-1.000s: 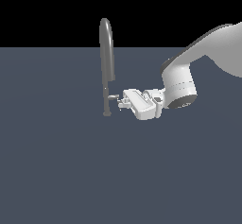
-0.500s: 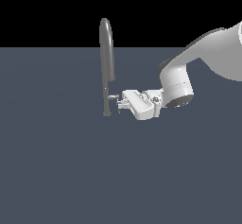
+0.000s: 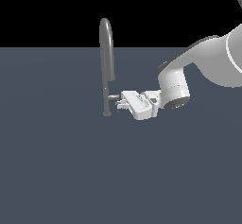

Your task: Turn on the faucet by rotating a designated handle.

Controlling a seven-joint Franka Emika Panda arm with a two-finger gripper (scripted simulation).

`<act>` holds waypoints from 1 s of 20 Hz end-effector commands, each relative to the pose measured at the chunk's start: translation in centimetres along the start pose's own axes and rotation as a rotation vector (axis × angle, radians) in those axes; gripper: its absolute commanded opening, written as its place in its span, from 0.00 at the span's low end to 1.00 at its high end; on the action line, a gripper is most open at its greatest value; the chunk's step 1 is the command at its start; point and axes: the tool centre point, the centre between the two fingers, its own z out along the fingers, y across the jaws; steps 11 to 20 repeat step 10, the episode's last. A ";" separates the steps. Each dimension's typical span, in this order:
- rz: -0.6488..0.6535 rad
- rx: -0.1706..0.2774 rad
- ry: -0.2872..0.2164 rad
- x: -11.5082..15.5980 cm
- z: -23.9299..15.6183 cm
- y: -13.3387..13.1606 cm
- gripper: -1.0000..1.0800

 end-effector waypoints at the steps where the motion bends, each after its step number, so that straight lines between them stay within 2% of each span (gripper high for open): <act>1: 0.024 0.014 0.002 2.1 0.1 0.1 0.00; 9: 0.035 0.026 -0.009 3.8 0.1 -0.8 0.00; 20: 0.035 0.026 -0.009 3.8 0.1 -0.8 0.00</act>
